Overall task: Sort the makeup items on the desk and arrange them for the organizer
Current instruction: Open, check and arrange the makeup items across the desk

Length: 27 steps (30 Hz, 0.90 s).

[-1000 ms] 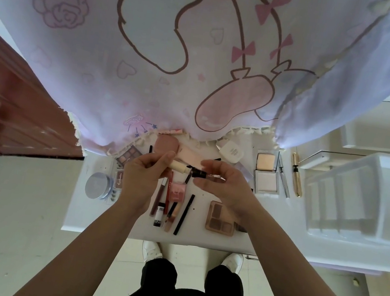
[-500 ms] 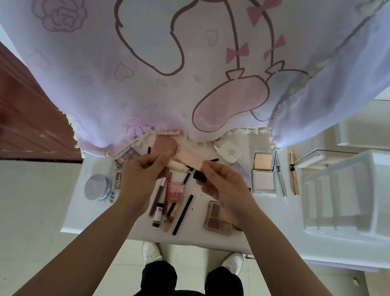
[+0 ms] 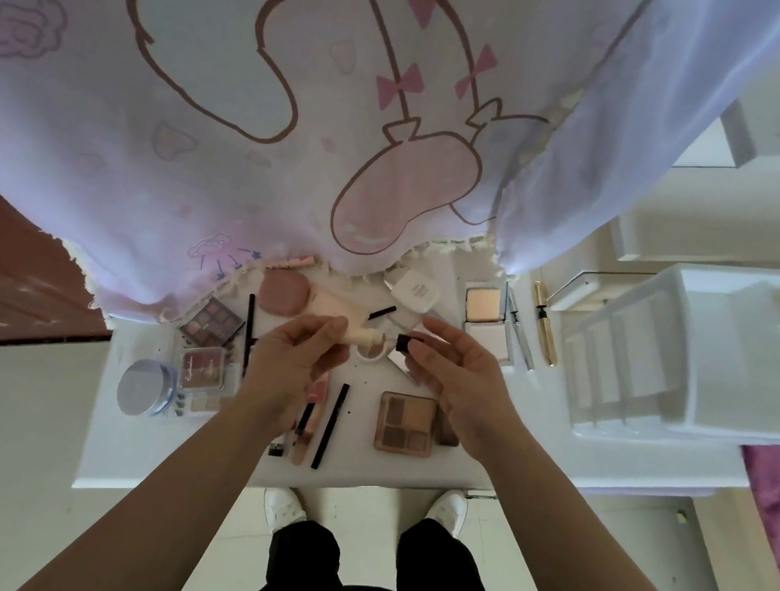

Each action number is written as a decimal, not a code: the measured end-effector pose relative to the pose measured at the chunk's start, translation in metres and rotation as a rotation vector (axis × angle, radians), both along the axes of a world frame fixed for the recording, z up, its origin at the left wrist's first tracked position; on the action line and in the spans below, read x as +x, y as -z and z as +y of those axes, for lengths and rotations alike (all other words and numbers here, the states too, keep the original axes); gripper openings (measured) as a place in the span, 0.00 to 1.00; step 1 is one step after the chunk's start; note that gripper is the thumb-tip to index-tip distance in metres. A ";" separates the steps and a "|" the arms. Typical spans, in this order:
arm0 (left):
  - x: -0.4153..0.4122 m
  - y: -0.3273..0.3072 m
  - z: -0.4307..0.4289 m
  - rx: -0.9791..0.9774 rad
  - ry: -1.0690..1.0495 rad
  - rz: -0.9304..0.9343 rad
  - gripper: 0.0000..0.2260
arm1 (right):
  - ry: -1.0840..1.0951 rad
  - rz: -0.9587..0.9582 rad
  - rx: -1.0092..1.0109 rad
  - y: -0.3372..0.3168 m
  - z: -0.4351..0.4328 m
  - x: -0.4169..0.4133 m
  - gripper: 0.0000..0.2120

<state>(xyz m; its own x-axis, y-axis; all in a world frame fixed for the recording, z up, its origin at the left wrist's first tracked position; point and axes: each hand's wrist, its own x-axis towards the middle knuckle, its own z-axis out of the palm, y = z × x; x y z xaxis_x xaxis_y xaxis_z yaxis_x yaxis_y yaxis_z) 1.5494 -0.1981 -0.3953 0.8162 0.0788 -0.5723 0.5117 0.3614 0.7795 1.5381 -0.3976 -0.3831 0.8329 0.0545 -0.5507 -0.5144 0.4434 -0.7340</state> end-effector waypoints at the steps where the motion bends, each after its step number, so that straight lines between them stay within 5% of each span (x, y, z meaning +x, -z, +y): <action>1: 0.000 0.003 -0.005 -0.037 0.028 0.014 0.04 | 0.033 0.004 0.013 0.001 -0.006 -0.001 0.17; 3: 0.000 0.009 -0.018 -0.109 0.075 0.037 0.02 | 0.111 0.020 0.035 0.005 -0.020 -0.004 0.17; 5: -0.001 0.017 -0.031 -0.141 0.155 0.070 0.09 | 0.165 0.040 0.037 0.011 -0.034 -0.006 0.17; 11: -0.007 0.045 -0.064 0.104 0.517 0.113 0.14 | 0.206 0.079 -0.010 0.029 -0.073 -0.012 0.18; 27: -0.043 0.083 -0.166 0.145 0.424 0.269 0.05 | 0.290 0.298 -0.094 0.074 -0.134 -0.033 0.15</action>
<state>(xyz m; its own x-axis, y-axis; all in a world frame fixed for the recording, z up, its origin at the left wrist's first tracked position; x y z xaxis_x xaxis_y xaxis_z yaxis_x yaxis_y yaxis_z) 1.5061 -0.3645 -0.4785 0.6189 -0.1327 -0.7742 0.7790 -0.0224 0.6266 1.5049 -0.5316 -0.4576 0.6097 -0.2208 -0.7612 -0.5741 0.5392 -0.6162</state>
